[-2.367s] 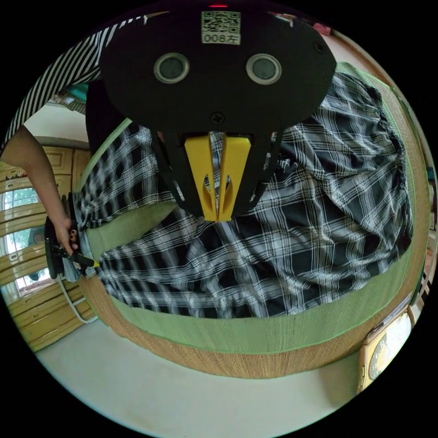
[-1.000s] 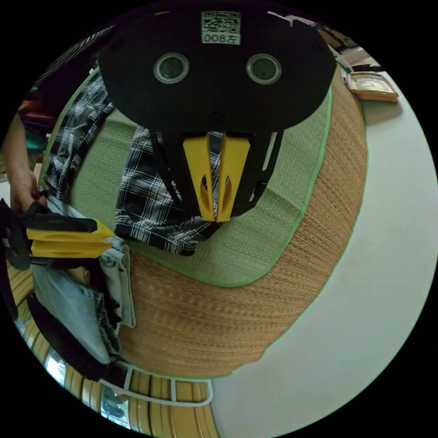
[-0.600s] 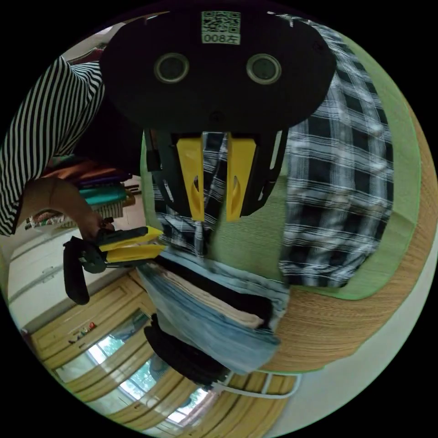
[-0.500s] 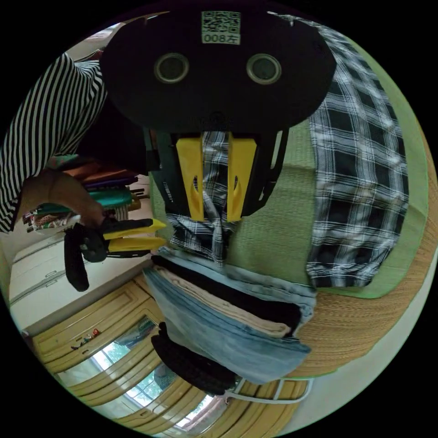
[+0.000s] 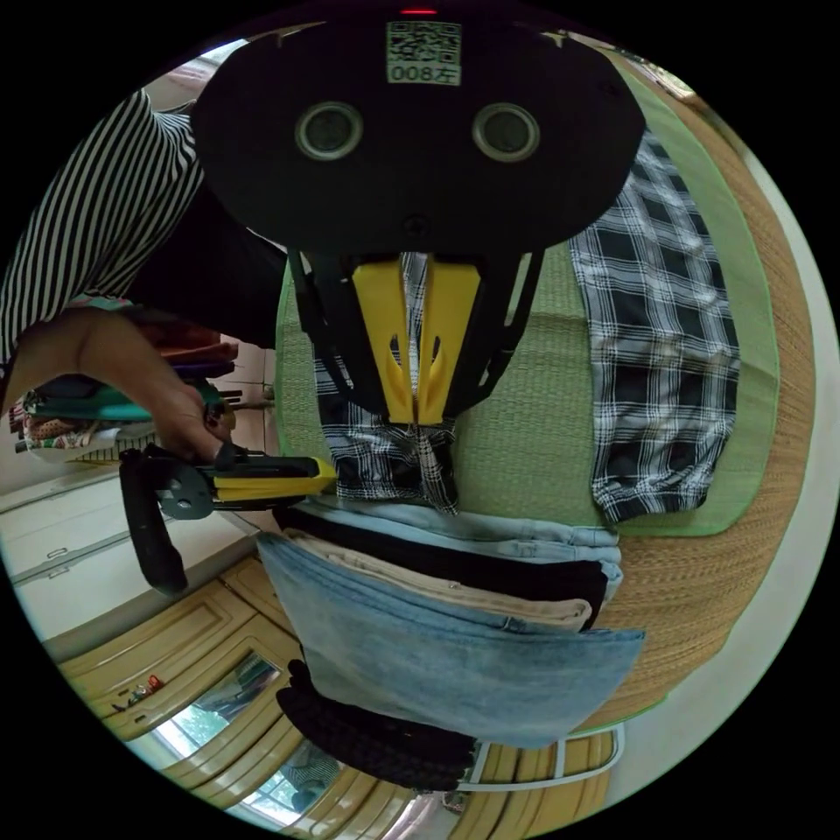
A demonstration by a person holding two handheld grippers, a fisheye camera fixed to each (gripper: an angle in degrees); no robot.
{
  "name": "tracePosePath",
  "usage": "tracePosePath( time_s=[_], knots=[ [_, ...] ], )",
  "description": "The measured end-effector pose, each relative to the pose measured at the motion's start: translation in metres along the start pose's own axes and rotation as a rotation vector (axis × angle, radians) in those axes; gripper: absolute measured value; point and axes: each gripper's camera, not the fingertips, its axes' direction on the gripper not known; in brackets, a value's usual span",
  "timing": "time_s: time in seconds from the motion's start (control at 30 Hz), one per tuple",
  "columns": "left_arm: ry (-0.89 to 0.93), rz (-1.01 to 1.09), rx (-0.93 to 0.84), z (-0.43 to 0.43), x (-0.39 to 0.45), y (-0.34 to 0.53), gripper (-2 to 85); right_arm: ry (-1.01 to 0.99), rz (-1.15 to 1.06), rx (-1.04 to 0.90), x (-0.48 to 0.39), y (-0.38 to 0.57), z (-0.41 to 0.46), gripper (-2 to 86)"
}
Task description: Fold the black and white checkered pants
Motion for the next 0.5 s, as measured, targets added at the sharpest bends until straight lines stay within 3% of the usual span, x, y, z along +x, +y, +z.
tracePosePath(
  time_s=[0.27, 0.5],
  knots=[
    [-0.050, -0.057, -0.055, 0.015, -0.015, -0.004, 0.6, -0.136, 0.035, 0.052, 0.024, 0.035, 0.000, 5.4],
    [-0.079, -0.143, -0.127, 0.042, -0.032, 0.020, 0.7, -0.112, 0.056, 0.010, 0.037, 0.044, 0.023, 3.2]
  ],
)
